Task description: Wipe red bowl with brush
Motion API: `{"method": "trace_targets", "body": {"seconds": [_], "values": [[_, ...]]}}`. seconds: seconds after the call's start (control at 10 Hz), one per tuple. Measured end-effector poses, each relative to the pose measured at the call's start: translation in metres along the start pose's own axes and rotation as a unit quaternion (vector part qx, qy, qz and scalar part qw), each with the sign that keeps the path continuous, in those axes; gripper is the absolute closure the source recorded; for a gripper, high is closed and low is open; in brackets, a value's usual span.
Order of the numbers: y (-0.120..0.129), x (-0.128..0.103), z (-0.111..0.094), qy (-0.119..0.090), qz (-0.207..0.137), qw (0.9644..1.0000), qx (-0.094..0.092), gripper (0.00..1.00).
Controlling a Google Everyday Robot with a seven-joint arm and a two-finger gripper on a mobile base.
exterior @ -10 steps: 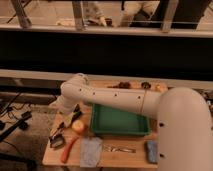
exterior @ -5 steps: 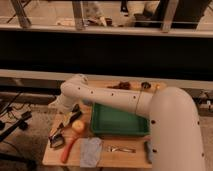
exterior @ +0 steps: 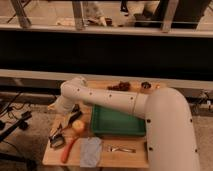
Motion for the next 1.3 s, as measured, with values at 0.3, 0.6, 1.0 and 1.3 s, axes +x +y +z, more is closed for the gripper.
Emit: {"method": "trace_targets", "body": {"seconds": [0.3,0.6,1.0,1.3], "values": [[0.003,0.007,0.008,-0.001,0.003,1.0,0.001,0.2],[0.004,0.012,0.016,-0.003,0.005,1.0,-0.001,0.2],[0.005,0.019,0.025,-0.005,0.007,1.0,-0.003,0.2],[0.008,0.024,0.031,-0.005,0.009,0.9999,-0.006,0.2]]}}
